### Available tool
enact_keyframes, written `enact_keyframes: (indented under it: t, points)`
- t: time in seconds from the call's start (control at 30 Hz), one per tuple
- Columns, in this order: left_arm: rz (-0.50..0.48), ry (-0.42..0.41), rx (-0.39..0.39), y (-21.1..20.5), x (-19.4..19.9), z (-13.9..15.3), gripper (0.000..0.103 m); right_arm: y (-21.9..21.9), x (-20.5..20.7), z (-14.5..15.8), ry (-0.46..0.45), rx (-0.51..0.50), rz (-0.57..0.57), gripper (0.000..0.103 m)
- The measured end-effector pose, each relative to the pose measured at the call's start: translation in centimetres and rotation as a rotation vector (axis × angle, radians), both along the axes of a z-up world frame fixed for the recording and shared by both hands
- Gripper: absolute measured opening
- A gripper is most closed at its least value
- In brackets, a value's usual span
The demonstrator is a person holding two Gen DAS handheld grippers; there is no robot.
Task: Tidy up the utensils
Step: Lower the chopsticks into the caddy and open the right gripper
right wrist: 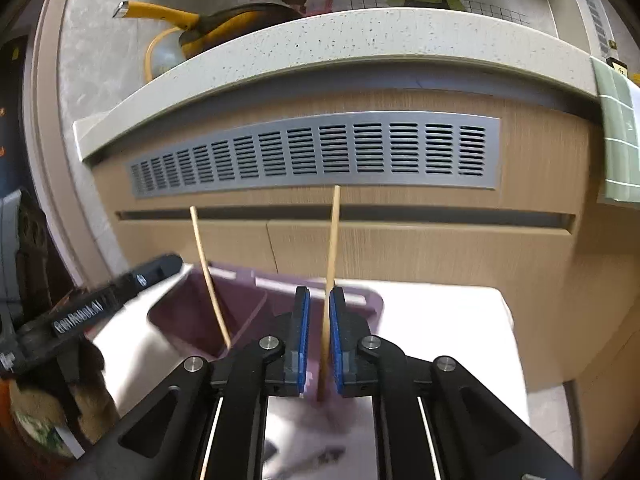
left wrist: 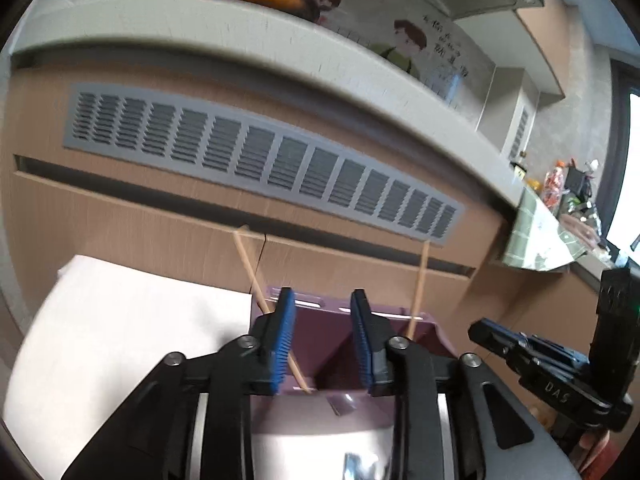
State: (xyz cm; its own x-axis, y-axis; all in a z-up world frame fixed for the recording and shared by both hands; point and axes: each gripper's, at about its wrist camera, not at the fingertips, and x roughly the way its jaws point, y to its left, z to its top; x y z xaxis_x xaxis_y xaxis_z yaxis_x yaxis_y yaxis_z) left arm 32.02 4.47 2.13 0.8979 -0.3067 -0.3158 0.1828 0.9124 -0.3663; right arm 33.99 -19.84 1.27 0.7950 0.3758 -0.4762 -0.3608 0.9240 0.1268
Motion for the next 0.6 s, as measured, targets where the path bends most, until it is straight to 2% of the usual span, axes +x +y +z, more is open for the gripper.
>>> enact_keyframes:
  t: [0.17,0.3,0.43,0.6]
  points:
    - [0.003,0.013,0.009,1.1,-5.1,0.4,0.043,-1.5,-5.7,0.1,-0.032,-0.093,-0.011,0.025]
    - [0.031,0.139,0.065,1.4,-8.9,-1.7,0.044,-1.6,-9.0,-0.8,0.018,-0.188,0.043,0.025]
    - [0.049,0.291,0.161,1.3,-12.2,-4.5,0.044,-1.5,-12.5,-3.2,0.108,-0.249,0.155,0.025]
    - [0.052,0.328,0.225,0.7,-15.6,-6.1,0.044,-0.3,-15.6,-5.6,0.165,-0.311,0.263,0.025]
